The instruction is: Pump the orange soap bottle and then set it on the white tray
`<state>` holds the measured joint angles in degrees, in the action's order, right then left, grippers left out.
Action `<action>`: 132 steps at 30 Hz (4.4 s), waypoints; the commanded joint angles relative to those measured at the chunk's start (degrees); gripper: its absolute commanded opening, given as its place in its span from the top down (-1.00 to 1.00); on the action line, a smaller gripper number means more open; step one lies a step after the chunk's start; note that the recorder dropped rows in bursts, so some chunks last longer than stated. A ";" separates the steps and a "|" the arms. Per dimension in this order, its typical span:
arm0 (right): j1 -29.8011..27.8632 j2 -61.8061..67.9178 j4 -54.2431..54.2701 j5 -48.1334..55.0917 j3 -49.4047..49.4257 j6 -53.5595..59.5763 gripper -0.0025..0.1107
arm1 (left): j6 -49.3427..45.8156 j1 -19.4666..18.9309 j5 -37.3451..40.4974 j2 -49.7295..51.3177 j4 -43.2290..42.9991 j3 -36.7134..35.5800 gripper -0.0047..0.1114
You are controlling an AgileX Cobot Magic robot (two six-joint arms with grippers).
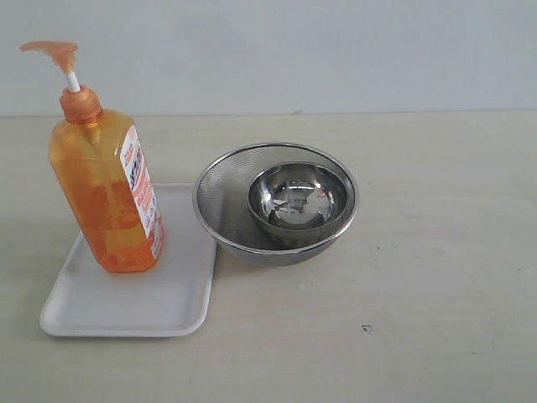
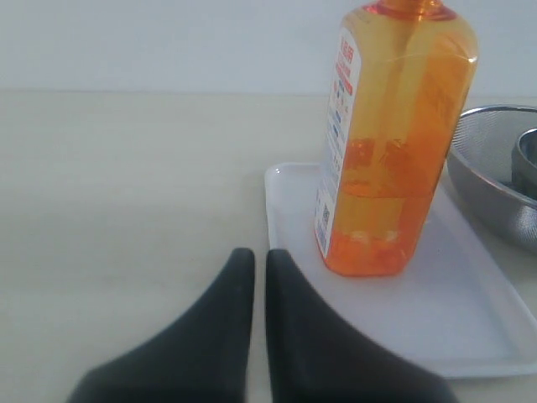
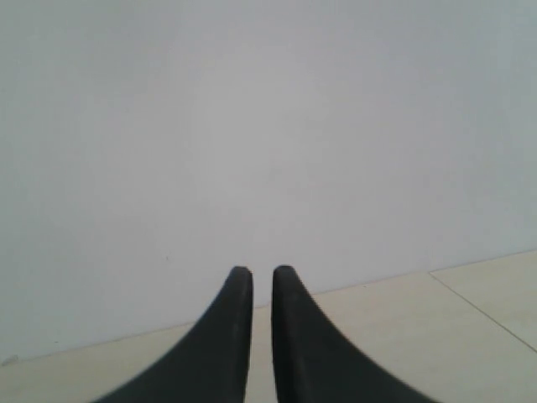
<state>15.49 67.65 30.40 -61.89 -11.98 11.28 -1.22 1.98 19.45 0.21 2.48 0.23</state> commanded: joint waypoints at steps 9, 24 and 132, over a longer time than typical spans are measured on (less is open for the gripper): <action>-0.17 -5.88 0.49 0.21 0.01 0.10 0.84 | 0.43 -0.20 0.02 -0.21 -0.19 -0.23 0.84; -5.22 -31.43 3.44 44.64 0.01 14.54 0.84 | 0.43 -0.20 0.02 -0.21 -0.19 -0.23 0.84; -16.67 -67.65 -30.08 82.86 11.98 -15.32 0.84 | 0.33 -0.20 0.02 -0.21 -0.16 -0.23 0.84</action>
<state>-1.00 0.34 0.42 21.35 0.05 -3.96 -1.22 1.98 19.55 0.21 2.37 0.23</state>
